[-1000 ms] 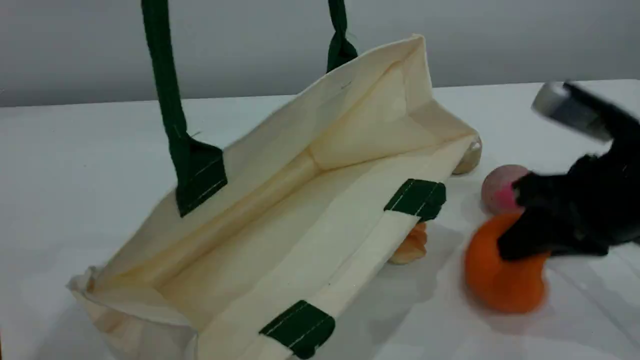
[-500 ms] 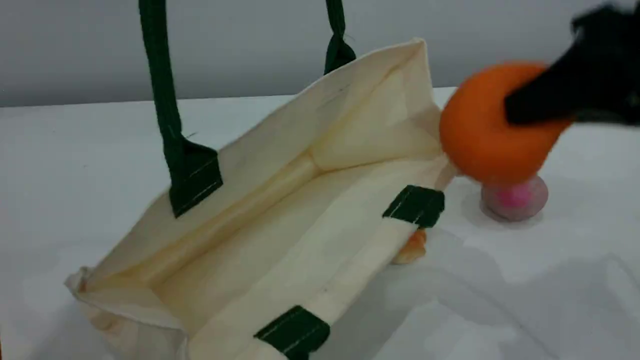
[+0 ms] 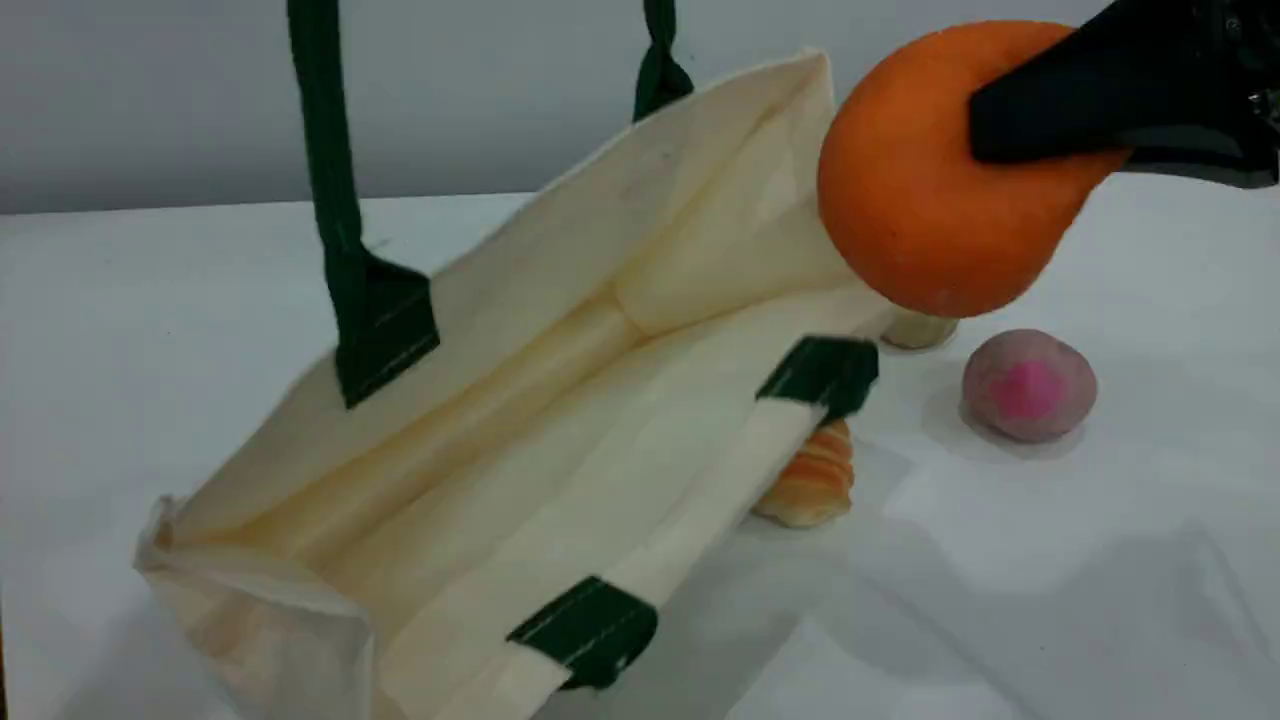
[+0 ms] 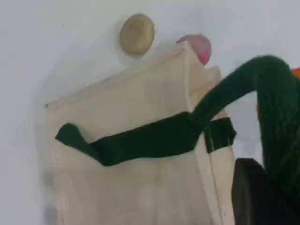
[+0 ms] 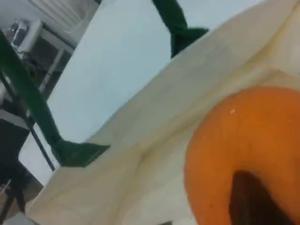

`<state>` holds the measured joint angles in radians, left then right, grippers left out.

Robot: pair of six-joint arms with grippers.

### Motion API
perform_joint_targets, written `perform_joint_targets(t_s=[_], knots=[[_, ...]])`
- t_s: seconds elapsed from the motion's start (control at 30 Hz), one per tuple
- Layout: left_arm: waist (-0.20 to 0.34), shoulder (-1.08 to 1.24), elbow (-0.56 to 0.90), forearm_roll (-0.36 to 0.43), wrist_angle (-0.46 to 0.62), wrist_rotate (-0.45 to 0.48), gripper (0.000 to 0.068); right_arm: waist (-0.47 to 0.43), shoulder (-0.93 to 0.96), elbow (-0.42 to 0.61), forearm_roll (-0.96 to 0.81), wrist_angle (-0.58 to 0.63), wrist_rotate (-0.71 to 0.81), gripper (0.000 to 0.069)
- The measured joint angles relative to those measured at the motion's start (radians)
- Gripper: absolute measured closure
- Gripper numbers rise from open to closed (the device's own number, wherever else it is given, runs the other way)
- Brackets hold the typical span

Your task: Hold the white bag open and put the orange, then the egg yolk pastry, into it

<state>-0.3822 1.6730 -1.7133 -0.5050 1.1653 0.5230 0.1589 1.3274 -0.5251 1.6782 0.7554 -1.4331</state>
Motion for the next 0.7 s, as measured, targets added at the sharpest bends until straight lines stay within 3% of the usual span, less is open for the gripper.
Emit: perform_joint_targets(t_s=[0.37,0.7], knots=[[0.000,0.000,-0.005,0.008,0.002,-0.001,0.0617,0.261,0.059,-0.072,0.071,-0.178,-0.090,0.0648],[0.000,0.000,-0.005,0.005,0.005,-0.001,0.0617,0.345,0.309,-0.215,0.068,-0.180,-0.089,0.0648]])
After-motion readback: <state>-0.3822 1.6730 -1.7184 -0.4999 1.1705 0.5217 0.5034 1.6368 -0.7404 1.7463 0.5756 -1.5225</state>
